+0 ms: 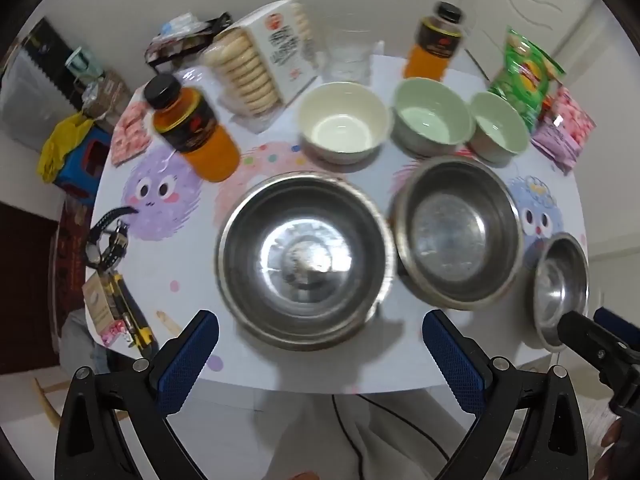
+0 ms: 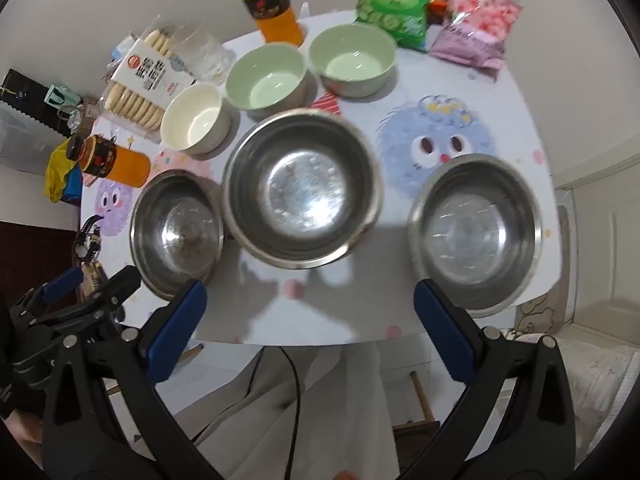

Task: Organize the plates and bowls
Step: 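Close both grippers on opposite rims of the debris-stained steel bowl, then lift the steel bowl with both grippers, carry it beside the snack bags, release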

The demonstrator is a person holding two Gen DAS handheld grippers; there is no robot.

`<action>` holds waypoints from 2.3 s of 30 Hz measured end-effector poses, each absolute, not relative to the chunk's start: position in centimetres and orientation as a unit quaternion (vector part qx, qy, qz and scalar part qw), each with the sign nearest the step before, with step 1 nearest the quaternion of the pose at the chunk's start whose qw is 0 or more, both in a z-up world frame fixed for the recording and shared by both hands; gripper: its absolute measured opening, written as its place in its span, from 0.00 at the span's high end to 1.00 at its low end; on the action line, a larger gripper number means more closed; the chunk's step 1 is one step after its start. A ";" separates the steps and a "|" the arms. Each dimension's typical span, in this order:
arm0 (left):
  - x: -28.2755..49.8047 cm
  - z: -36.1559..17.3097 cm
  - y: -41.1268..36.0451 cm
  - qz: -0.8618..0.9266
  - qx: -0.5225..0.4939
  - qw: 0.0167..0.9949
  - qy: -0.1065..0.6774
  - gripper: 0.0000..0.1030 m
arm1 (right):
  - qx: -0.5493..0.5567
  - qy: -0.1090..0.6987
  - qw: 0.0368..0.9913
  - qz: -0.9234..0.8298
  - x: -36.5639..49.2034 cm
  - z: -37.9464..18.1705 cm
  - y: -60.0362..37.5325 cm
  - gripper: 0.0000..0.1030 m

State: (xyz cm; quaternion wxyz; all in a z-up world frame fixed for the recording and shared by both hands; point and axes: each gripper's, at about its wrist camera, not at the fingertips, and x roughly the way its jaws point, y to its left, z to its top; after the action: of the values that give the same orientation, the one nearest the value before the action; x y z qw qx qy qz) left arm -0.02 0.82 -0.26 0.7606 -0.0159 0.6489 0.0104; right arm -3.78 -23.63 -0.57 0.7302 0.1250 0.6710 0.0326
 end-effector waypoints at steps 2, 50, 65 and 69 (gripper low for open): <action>0.0 -1.2 3.1 0.025 -0.037 0.759 0.650 0.00 | 0.141 0.675 0.722 0.049 -3.4 -1.2 -22.7 0.00; -1.3 -8.2 11.8 -0.009 0.015 0.750 0.661 0.77 | 0.204 0.716 0.660 0.099 -2.0 -11.2 -8.7 0.82; 6.8 -3.5 -12.9 -0.165 0.103 0.795 0.575 0.77 | 0.256 0.604 0.755 -0.009 -1.2 -1.9 -27.9 0.82; 9.9 -5.1 -21.3 -0.196 0.110 0.786 0.576 0.77 | 0.284 0.593 0.752 -0.053 -0.1 -2.7 -36.1 0.82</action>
State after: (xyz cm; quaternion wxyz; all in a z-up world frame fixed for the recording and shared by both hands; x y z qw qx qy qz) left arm 9.90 -21.30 -5.12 0.7856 0.1099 0.5763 -0.1965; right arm -0.09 -36.06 -2.68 0.7516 0.2836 0.5932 -0.0527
